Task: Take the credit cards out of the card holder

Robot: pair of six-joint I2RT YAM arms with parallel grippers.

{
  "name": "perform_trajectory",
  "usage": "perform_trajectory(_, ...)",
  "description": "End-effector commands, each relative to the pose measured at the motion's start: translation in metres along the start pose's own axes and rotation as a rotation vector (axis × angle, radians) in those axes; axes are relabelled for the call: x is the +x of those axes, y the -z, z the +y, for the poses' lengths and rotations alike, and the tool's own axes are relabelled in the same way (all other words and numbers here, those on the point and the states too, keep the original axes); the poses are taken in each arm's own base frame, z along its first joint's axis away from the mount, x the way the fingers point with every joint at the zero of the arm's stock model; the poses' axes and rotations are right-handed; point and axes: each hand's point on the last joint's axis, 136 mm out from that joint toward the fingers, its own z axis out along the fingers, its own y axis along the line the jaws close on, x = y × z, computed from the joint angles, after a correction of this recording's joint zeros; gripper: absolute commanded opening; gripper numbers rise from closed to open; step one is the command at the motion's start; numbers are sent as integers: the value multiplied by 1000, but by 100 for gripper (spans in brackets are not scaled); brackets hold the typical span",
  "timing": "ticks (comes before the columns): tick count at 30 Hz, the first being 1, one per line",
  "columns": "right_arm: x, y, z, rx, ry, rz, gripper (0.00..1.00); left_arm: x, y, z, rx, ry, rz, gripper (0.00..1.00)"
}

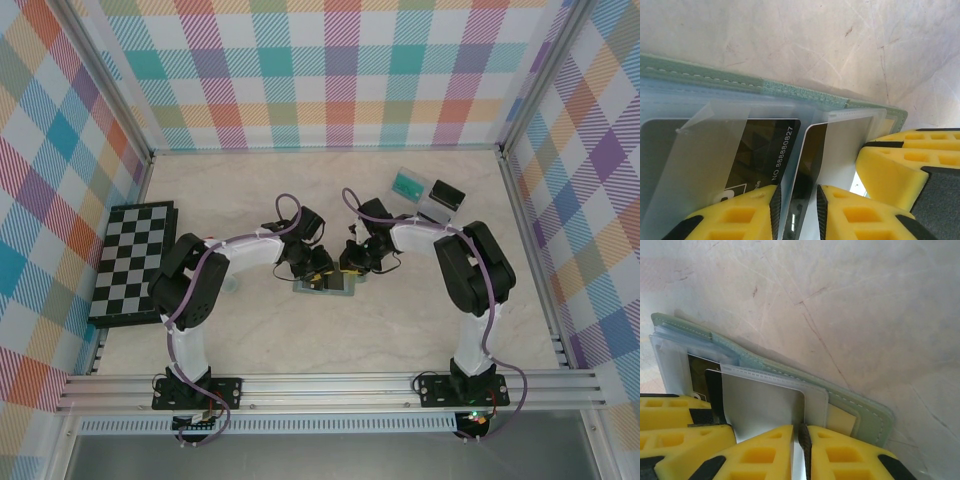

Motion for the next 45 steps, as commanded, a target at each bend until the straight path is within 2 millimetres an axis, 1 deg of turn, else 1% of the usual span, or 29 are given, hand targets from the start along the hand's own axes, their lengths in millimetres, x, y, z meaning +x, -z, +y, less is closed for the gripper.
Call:
perform_trajectory(1, 14, -15, -24, 74, -24, 61, 16, 2, -7, 12, -19, 6, 28, 26)
perform_trajectory(9, 14, -15, -32, 117, -33, 60, 15, -3, 1, 6, 49, -4, -3, 22)
perform_trajectory(14, 15, -17, -36, 137, -41, 67, 15, -7, 11, -17, 228, -21, -27, 16)
perform_trajectory(16, 15, -17, -37, 141, -43, 70, 15, -9, 15, -22, 278, -19, -40, 14)
perform_trajectory(18, 15, -18, -37, 141, -46, 72, 15, -10, 18, -22, 296, -18, -47, 13)
perform_trajectory(26, 15, -18, -37, 145, -46, 71, 15, -11, 23, -12, 279, -15, -64, 6)
perform_trajectory(32, 14, -17, -38, 150, -47, 69, 15, -11, 28, 0, 213, -31, -70, 4)
perform_trajectory(41, 15, -18, -41, 162, -49, 69, 15, -10, 41, 14, 142, -57, -82, 4)
perform_trajectory(45, 13, -16, -39, 154, -46, 60, 15, -13, 51, 16, 126, -69, -99, 0)
